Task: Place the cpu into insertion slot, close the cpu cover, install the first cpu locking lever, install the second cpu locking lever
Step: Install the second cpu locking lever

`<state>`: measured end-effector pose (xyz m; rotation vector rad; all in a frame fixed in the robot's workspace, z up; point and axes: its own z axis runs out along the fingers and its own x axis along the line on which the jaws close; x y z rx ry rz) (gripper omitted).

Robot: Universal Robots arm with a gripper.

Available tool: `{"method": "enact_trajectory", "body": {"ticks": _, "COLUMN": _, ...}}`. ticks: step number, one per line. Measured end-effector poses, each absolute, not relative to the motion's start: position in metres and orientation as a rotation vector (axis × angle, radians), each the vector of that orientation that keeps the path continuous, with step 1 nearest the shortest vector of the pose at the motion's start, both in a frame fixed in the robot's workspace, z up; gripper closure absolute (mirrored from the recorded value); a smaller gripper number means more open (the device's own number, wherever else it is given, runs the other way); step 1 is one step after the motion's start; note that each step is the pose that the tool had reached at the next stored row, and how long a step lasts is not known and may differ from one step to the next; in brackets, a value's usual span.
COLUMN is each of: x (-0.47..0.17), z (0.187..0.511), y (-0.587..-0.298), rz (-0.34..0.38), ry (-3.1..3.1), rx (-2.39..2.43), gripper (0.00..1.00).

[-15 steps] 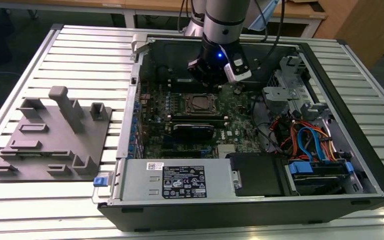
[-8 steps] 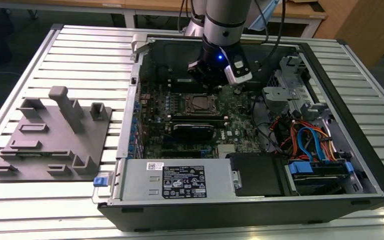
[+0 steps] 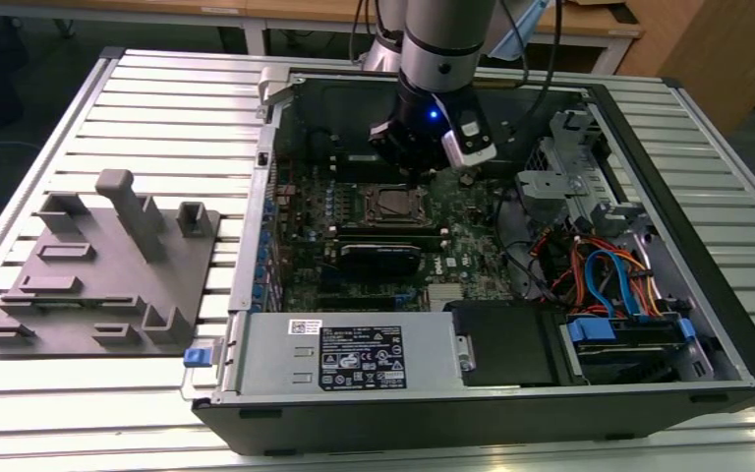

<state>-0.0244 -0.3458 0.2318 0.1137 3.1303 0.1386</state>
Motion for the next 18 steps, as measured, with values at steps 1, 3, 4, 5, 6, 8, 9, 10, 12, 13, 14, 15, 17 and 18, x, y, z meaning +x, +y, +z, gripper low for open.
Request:
{"method": "enact_trajectory", "body": {"ticks": 1, "x": -0.0244, "z": 0.2318, "y": -0.3458, "rz": 0.138, "ry": 3.13, "rx": 0.114, "gripper": 0.89}}
{"method": "enact_trajectory", "body": {"ticks": 3, "x": -0.0244, "z": 0.2318, "y": -0.3462, "rz": 0.138, "ry": 3.13, "rx": 0.114, "gripper": 0.89}}
{"method": "enact_trajectory", "body": {"ticks": 4, "x": -0.0244, "z": 0.2318, "y": -0.3463, "rz": 0.138, "ry": 3.13, "rx": 0.114, "gripper": 0.89}}
{"method": "enact_trajectory", "body": {"ticks": 5, "x": -0.0244, "z": 0.2318, "y": -0.3463, "rz": 0.139, "ry": 3.13, "rx": 0.114, "gripper": 0.89}}
{"method": "enact_trajectory", "body": {"ticks": 6, "x": -0.0244, "z": 0.2318, "y": -0.3465, "rz": 0.138, "ry": 3.13, "rx": 0.114, "gripper": 0.89}}
{"method": "enact_trajectory", "body": {"ticks": 8, "x": -0.0244, "z": 0.2318, "y": -0.347, "rz": 0.139, "ry": 3.13, "rx": 0.114, "gripper": 0.89}}
{"method": "enact_trajectory", "body": {"ticks": 9, "x": -0.0244, "z": 0.2318, "y": -0.3472, "rz": 0.138, "ry": 3.13, "rx": 0.114, "gripper": 0.89}}
{"method": "enact_trajectory", "body": {"ticks": 10, "x": -0.0244, "z": 0.2318, "y": -0.3474, "rz": 0.139, "ry": 3.13, "rx": 0.114, "gripper": 0.89}}
{"method": "enact_trajectory", "body": {"ticks": 12, "x": -0.0244, "z": 0.2318, "y": -0.348, "rz": 0.138, "ry": 3.13, "rx": 0.114, "gripper": 0.89}}
{"method": "enact_trajectory", "body": {"ticks": 13, "x": -0.0244, "z": 0.2318, "y": -0.3483, "rz": 0.138, "ry": 3.13, "rx": 0.114, "gripper": 0.89}}
{"method": "enact_trajectory", "body": {"ticks": 14, "x": -0.0244, "z": 0.2318, "y": -0.3484, "rz": 0.139, "ry": 3.13, "rx": 0.114, "gripper": 0.89}}
{"method": "enact_trajectory", "body": {"ticks": 15, "x": -0.0244, "z": 0.2318, "y": -0.3484, "rz": 0.138, "ry": 3.13, "rx": 0.114, "gripper": 0.89}}
{"method": "enact_trajectory", "body": {"ticks": 17, "x": -0.0244, "z": 0.2318, "y": -0.3485, "rz": 0.138, "ry": 3.13, "rx": 0.114, "gripper": 0.89}}
{"method": "enact_trajectory", "body": {"ticks": 18, "x": -0.0244, "z": 0.2318, "y": -0.3485, "rz": 0.138, "ry": 3.13, "rx": 0.114, "gripper": 0.89}}
